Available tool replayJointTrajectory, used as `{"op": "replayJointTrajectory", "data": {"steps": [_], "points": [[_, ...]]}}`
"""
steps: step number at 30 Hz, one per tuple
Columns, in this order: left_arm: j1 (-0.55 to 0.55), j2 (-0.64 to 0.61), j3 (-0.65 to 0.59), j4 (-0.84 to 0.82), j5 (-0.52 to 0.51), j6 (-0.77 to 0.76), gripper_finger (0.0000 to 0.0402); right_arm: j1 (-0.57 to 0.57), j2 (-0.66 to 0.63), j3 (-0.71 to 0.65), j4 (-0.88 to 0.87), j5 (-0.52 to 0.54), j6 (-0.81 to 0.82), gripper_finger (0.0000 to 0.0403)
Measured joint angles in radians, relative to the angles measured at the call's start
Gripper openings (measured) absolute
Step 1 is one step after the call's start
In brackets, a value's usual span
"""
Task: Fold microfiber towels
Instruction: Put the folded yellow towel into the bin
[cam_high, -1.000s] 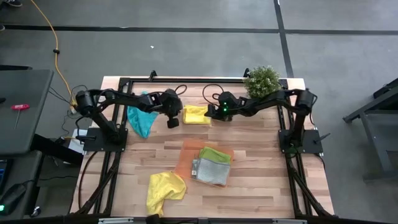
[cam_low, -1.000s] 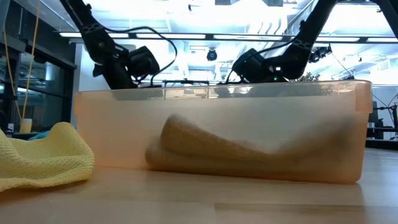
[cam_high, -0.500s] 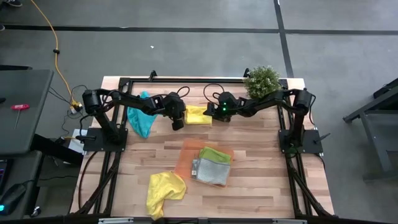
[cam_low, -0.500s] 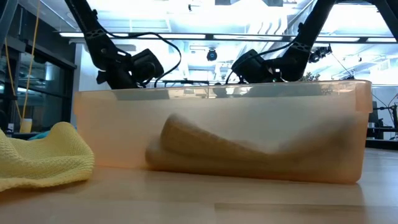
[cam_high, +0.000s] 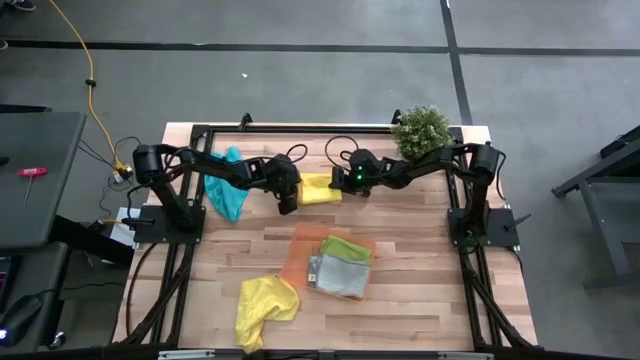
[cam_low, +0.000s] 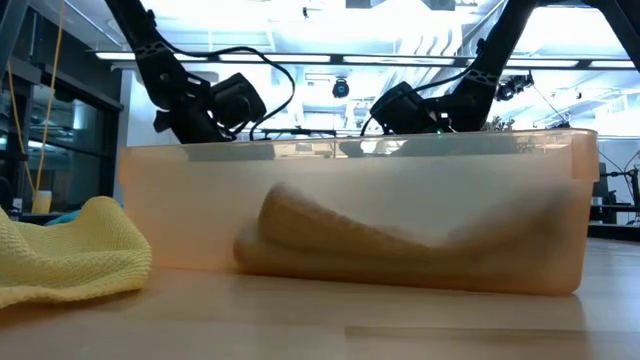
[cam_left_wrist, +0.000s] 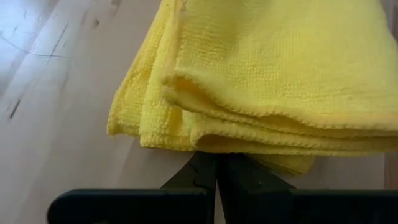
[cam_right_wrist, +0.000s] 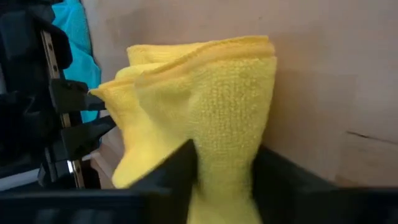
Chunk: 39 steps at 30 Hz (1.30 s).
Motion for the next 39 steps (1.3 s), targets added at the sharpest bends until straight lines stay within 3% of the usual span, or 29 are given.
{"op": "replayJointTrajectory", "data": {"steps": [3, 5, 13, 21, 31, 36, 39], "points": [[0.021, -0.029, 0.003, -0.037, 0.010, 0.008, 0.0000, 0.000, -0.017, -0.002, 0.000, -0.005, -0.032, 0.0043], [0.044, -0.079, 0.019, -0.069, 0.020, 0.039, 0.0000, -0.007, -0.046, -0.008, -0.026, -0.001, -0.070, 0.0016], [0.163, -0.403, 0.044, -0.154, 0.016, 0.121, 0.0000, -0.006, -0.321, -0.006, -0.244, 0.009, -0.158, 0.0005], [0.236, -0.619, 0.044, -0.149, 0.014, 0.079, 0.0000, 0.204, -0.549, -0.005, -0.368, 0.111, -0.008, 0.0002], [0.245, -0.639, 0.044, -0.150, 0.016, 0.086, 0.0000, 0.531, -0.582, -0.002, -0.198, 0.405, 0.288, 0.0001], [0.245, -0.633, 0.044, -0.151, 0.024, 0.116, 0.0000, 0.674, -0.551, 0.078, -0.402, 0.647, 0.463, 0.0001], [0.245, -0.633, 0.044, -0.151, 0.039, 0.139, 0.0000, 0.725, -0.489, 0.187, -0.538, 0.724, 0.543, 0.0000]]}}
